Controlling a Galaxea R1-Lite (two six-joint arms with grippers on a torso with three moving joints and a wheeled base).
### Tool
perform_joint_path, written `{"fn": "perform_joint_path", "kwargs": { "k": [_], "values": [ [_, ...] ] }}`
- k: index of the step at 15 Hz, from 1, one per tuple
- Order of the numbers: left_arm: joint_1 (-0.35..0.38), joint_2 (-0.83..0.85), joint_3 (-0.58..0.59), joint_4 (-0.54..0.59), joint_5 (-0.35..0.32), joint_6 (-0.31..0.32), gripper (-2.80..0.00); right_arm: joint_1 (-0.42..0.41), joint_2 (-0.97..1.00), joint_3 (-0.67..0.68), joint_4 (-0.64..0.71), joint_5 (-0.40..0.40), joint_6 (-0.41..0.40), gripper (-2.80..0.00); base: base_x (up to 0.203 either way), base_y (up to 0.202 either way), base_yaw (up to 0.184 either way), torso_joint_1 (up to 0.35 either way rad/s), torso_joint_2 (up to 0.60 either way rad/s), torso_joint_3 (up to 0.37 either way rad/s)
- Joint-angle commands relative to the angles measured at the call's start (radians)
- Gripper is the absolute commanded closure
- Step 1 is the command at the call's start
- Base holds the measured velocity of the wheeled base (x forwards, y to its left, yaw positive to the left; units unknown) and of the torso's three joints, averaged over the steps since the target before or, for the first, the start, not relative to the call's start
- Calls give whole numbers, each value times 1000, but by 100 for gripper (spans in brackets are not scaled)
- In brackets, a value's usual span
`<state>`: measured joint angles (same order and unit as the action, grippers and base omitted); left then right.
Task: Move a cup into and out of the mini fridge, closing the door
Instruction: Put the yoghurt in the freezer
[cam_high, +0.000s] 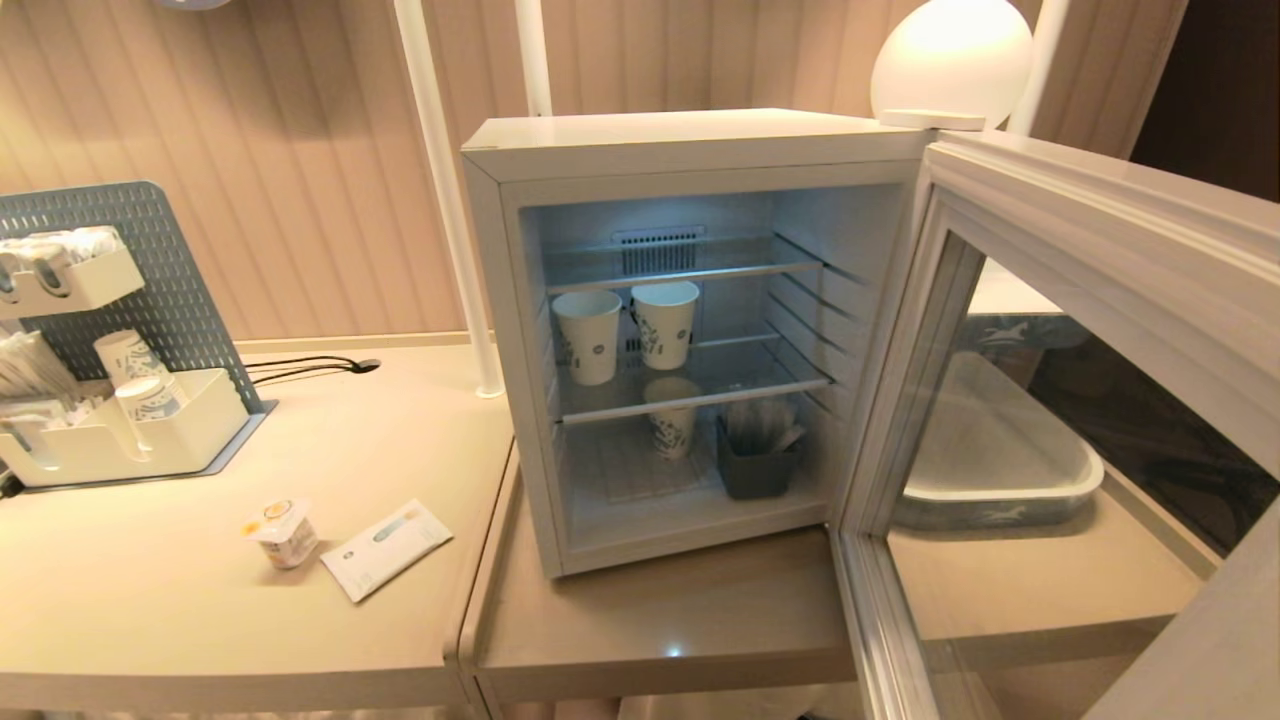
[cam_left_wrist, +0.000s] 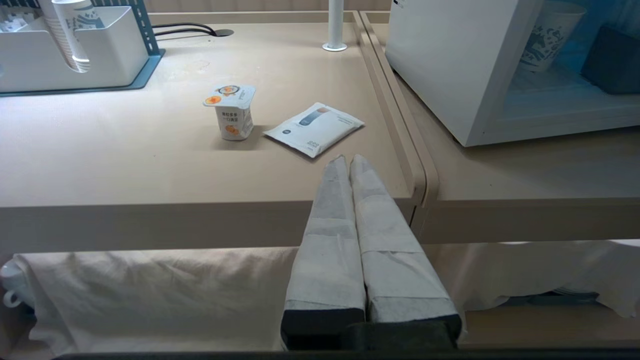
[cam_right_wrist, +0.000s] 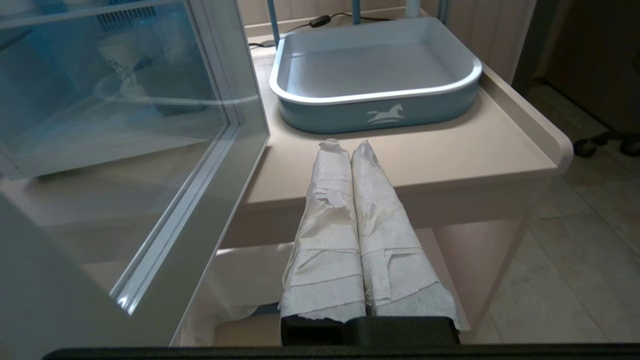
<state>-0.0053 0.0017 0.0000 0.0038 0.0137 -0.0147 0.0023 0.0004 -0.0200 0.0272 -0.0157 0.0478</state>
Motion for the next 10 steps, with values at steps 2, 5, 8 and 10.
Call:
{"fn": "perform_joint_path", "kwargs": {
  "k": [2,5,8,10],
  "values": [
    [1,0,1,1,0,-2,0,1,0,0,2,-1,18,0,-142,0,-4,11,8,-2],
    [-1,0,1,1,0,-4,0,1,1,-1,10,-7,46,0,-193,0,-2,2,0,4],
    [-1,0,0,2,0,-1,0,1,1,-1,10,-7,46,0,-190,0,-1,2,2,3],
    [-1,0,0,2,0,-1,0,1,1,-1,10,-7,46,0,-192,0,0,6,1,1]
  ]
}}
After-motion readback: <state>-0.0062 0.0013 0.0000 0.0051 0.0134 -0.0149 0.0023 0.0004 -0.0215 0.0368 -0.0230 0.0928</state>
